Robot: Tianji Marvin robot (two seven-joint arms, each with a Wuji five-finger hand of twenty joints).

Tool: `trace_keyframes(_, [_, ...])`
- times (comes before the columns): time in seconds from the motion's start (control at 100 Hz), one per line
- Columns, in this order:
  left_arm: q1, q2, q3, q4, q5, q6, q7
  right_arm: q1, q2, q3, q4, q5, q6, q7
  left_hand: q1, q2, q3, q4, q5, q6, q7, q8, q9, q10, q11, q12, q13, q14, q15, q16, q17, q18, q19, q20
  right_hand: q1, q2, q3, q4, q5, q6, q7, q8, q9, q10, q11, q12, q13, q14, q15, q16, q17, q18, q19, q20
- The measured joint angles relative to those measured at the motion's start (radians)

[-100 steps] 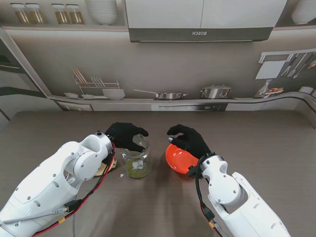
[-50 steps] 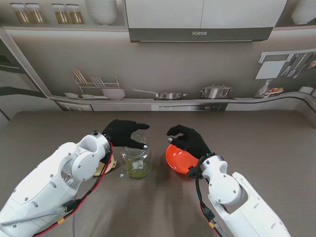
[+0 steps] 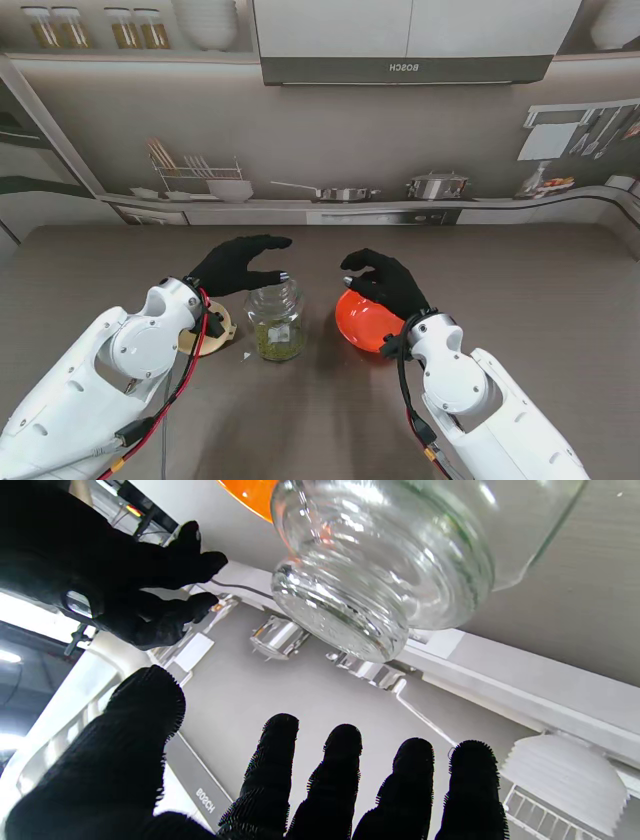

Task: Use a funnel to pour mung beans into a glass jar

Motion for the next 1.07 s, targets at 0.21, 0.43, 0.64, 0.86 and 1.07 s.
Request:
trace_keyframes(0.21, [0.1, -0.006, -0.065, -0.038, -0.016, -0.061, 0.058, -0.007, 0.002, 0.004, -0.013, -0.053, -0.014, -0.007, 0.0, -0.025, 0.039, 0.0, -0.027, 0.009, -0.009, 0.0, -0.037, -0.007, -0.004, -0.004, -0.044, -0.03, -0.028, -0.002, -0.001, -0.023, -0.159, 0.002, 0.0, -0.028, -0.012, 0.0, -0.049, -0.017, -0.003, 0.0, -0.036, -0.008, -0.013, 0.0, -0.025, 0.0, -0.014, 0.0, -0.026, 0.0, -0.005, 0.0])
trace_keyframes(0.43, [0.187, -0.013, -0.09, -0.088, -0.037, -0.06, 0.114, -0.019, 0.01, 0.009, -0.034, -0.085, -0.033, -0.004, 0.0, -0.025, 0.04, 0.0, -0.044, 0.009, -0.014, -0.001, -0.065, -0.007, -0.014, -0.015, -0.08, -0.048, -0.05, -0.016, -0.029, -0.051, -0.198, 0.002, -0.002, -0.037, -0.051, 0.0, -0.061, -0.032, -0.03, -0.002, -0.061, -0.026, -0.024, 0.0, -0.052, 0.0, -0.033, 0.0, -0.043, 0.0, -0.057, -0.014])
trace_keyframes(0.64, [0.213, -0.028, -0.09, -0.096, -0.05, -0.074, 0.182, -0.029, 0.017, 0.017, -0.05, -0.11, -0.046, 0.01, 0.0, -0.025, 0.04, 0.0, -0.044, 0.009, -0.014, -0.001, -0.065, -0.007, -0.014, -0.025, -0.08, -0.048, -0.05, -0.024, -0.03, -0.06, -0.211, -0.001, -0.01, -0.037, -0.063, 0.0, -0.061, -0.034, -0.03, -0.003, -0.061, -0.029, -0.026, -0.01, -0.065, 0.0, -0.044, -0.011, -0.052, 0.0, -0.089, -0.015])
trace_keyframes(0.86, [0.224, -0.036, -0.086, -0.097, -0.08, -0.081, 0.202, -0.041, 0.024, 0.029, -0.064, -0.122, -0.05, 0.023, 0.0, -0.025, 0.04, 0.0, -0.044, 0.009, -0.014, -0.001, -0.065, -0.007, -0.014, -0.025, -0.08, -0.048, -0.05, -0.025, -0.03, -0.06, -0.215, -0.001, -0.012, -0.037, -0.063, 0.0, -0.061, -0.041, -0.039, -0.003, -0.061, -0.033, -0.026, -0.01, -0.065, 0.0, -0.048, -0.012, -0.052, 0.0, -0.102, -0.015])
trace_keyframes(1.07, [0.229, -0.039, -0.081, -0.096, -0.086, -0.079, 0.206, -0.045, 0.027, 0.03, -0.068, -0.129, -0.052, 0.024, 0.001, -0.025, 0.04, 0.0, -0.044, 0.009, -0.014, -0.001, -0.065, -0.007, -0.014, -0.025, -0.08, -0.048, -0.05, -0.025, -0.03, -0.061, -0.223, -0.001, -0.012, -0.037, -0.063, 0.0, -0.061, -0.041, -0.04, -0.003, -0.061, -0.033, -0.026, -0.011, -0.065, 0.0, -0.049, -0.012, -0.052, 0.0, -0.107, -0.016])
